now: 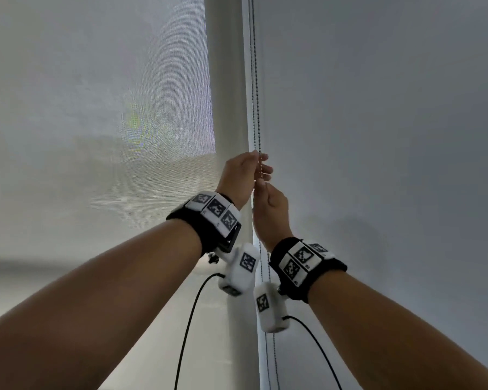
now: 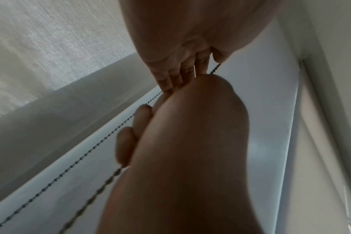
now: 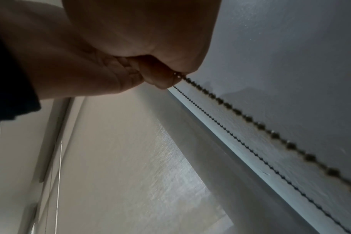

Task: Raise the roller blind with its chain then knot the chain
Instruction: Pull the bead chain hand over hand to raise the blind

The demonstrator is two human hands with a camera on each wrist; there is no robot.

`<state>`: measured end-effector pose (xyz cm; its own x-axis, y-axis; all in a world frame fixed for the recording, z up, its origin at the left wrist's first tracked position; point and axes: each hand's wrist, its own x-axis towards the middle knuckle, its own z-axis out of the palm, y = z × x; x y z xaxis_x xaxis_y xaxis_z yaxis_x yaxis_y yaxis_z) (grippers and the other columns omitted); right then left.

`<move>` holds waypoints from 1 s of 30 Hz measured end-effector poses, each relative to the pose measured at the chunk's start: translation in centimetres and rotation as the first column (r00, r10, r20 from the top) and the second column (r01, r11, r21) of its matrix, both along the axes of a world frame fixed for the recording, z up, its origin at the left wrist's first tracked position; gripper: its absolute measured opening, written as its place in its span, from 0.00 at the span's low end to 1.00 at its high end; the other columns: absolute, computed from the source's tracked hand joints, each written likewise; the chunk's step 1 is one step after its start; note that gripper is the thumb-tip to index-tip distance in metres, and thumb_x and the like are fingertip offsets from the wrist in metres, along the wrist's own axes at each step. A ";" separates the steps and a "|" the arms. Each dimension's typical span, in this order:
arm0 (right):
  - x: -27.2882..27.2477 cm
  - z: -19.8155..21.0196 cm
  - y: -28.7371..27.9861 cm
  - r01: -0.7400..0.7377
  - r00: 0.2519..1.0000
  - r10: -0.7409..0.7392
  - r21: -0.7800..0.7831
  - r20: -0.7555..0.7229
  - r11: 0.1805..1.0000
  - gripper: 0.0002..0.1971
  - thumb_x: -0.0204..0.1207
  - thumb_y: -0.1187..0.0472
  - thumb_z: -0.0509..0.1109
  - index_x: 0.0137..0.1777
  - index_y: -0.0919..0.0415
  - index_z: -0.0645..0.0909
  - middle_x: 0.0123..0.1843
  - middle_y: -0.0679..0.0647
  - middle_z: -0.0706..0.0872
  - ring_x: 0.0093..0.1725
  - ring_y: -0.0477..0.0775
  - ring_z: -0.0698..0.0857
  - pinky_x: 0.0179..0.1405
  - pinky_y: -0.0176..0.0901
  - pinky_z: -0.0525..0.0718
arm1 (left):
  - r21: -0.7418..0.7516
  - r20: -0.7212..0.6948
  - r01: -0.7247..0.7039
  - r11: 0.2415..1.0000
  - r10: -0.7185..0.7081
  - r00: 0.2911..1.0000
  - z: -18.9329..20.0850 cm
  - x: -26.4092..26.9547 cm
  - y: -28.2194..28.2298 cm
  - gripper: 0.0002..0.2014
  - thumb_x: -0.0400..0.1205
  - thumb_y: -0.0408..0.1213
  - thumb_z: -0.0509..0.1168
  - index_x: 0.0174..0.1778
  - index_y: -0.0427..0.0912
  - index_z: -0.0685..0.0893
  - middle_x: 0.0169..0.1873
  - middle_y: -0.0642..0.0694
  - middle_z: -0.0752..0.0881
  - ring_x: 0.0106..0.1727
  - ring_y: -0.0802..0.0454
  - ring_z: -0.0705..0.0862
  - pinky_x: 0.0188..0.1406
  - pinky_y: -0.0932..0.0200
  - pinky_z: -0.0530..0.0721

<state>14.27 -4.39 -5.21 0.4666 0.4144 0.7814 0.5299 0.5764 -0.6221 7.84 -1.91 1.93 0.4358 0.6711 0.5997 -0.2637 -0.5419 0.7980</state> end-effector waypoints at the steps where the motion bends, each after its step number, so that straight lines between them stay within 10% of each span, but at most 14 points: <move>1: -0.2 -0.2 -0.3 0.002 1.000 -0.002 0.008 -0.006 1.000 0.24 0.88 0.58 0.53 0.27 0.46 0.70 0.20 0.37 0.76 0.23 0.38 0.74 0.26 0.28 0.68 | -0.010 0.012 0.034 0.999 -0.033 0.999 0.2 0.1 -0.3 0.17 0.85 0.40 0.51 0.53 0.34 0.83 0.40 0.37 0.88 0.42 0.44 0.86 0.43 0.54 0.83; 6: -0.8 -2.3 -1.0 -0.025 0.994 0.018 -0.061 -0.111 0.998 0.22 0.87 0.55 0.55 0.28 0.55 0.61 0.26 0.50 0.66 0.29 0.49 0.65 0.31 0.43 0.64 | -0.030 0.014 0.146 0.989 -0.146 0.989 0.8 0.1 -1.6 0.20 0.86 0.42 0.49 0.57 0.31 0.81 0.39 0.36 0.87 0.41 0.41 0.86 0.42 0.52 0.84; 11: -0.8 -5.7 -2.3 -0.119 0.974 0.103 -0.069 -0.201 0.990 0.23 0.87 0.57 0.57 0.28 0.52 0.58 0.20 0.40 0.62 0.26 0.43 0.60 0.30 0.41 0.63 | -0.135 0.084 0.177 0.975 -0.167 0.982 0.2 0.2 -2.5 0.19 0.85 0.42 0.49 0.54 0.33 0.81 0.33 0.40 0.85 0.33 0.46 0.84 0.35 0.56 0.83; 16: -0.7 -9.1 -3.8 -0.282 0.904 0.228 -0.103 -0.362 0.954 0.19 0.78 0.55 0.63 0.24 0.47 0.66 0.24 0.38 0.67 0.28 0.46 0.65 0.32 0.47 0.67 | -0.267 0.189 0.255 0.929 -0.209 0.960 -2.2 0.7 -3.8 0.14 0.83 0.33 0.50 0.33 0.42 0.76 0.17 0.51 0.69 0.18 0.56 0.63 0.19 0.62 0.60; 20: -0.9 -12.7 -5.0 -0.331 0.857 0.244 -0.123 -0.454 0.936 0.15 0.80 0.73 0.64 0.32 0.66 0.70 0.26 0.46 0.63 0.23 0.40 0.63 0.24 0.33 0.67 | -0.384 0.162 0.215 0.898 -0.163 0.973 -6.0 1.1 -4.9 0.16 0.75 0.25 0.46 0.27 0.46 0.72 0.15 0.53 0.65 0.15 0.57 0.58 0.17 0.67 0.53; 25: -1.2 -16.8 -6.6 -0.237 0.934 0.149 -0.252 -0.323 0.938 0.20 0.85 0.65 0.60 0.30 0.57 0.63 0.24 0.41 0.65 0.26 0.42 0.62 0.28 0.37 0.65 | -0.410 0.114 0.206 0.889 -0.174 0.978 -10.4 0.7 -4.9 0.17 0.75 0.23 0.45 0.27 0.45 0.71 0.16 0.53 0.65 0.15 0.58 0.58 0.15 0.69 0.52; 30: -0.4 -16.6 -7.8 -0.160 0.976 0.104 -0.298 -0.194 0.941 0.09 0.77 0.64 0.58 0.46 0.64 0.80 0.32 0.58 0.80 0.32 0.55 0.78 0.35 0.45 0.79 | -0.411 0.097 0.185 0.893 -0.159 0.982 -11.7 -0.1 -5.0 0.17 0.75 0.23 0.46 0.27 0.45 0.72 0.15 0.53 0.65 0.14 0.58 0.58 0.14 0.69 0.52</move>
